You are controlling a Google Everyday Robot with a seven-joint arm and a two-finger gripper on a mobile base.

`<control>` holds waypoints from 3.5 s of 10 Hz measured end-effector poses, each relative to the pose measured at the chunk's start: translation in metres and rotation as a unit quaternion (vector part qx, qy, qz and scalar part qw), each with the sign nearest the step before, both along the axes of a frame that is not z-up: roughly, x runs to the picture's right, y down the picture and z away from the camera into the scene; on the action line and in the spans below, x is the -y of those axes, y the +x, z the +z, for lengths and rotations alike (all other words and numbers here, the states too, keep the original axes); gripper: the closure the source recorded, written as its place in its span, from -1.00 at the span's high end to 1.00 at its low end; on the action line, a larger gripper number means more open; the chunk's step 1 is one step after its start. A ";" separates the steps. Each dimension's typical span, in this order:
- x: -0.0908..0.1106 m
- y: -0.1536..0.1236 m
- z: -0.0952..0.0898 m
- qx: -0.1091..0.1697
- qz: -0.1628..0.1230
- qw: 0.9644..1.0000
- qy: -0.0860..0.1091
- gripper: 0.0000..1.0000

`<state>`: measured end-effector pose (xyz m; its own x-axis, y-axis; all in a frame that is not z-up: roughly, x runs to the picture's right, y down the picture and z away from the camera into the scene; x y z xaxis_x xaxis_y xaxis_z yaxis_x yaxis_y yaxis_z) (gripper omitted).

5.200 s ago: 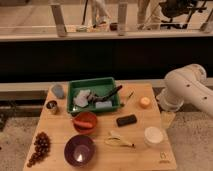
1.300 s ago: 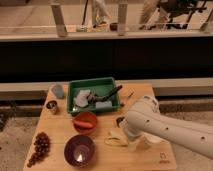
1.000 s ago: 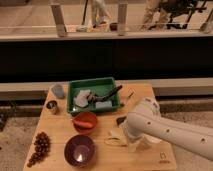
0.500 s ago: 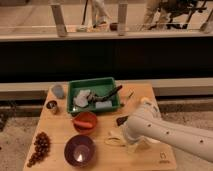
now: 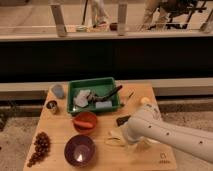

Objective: Place banana in purple bowl

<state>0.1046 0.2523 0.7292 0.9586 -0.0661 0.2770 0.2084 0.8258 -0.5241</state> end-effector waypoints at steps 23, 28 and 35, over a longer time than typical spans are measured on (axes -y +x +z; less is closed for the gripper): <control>-0.026 0.007 0.058 0.007 0.033 0.999 -0.040 0.54; -0.031 0.002 0.062 0.016 0.023 0.998 -0.050 0.25; -0.028 -0.026 0.055 0.042 0.014 0.998 -0.048 -1.00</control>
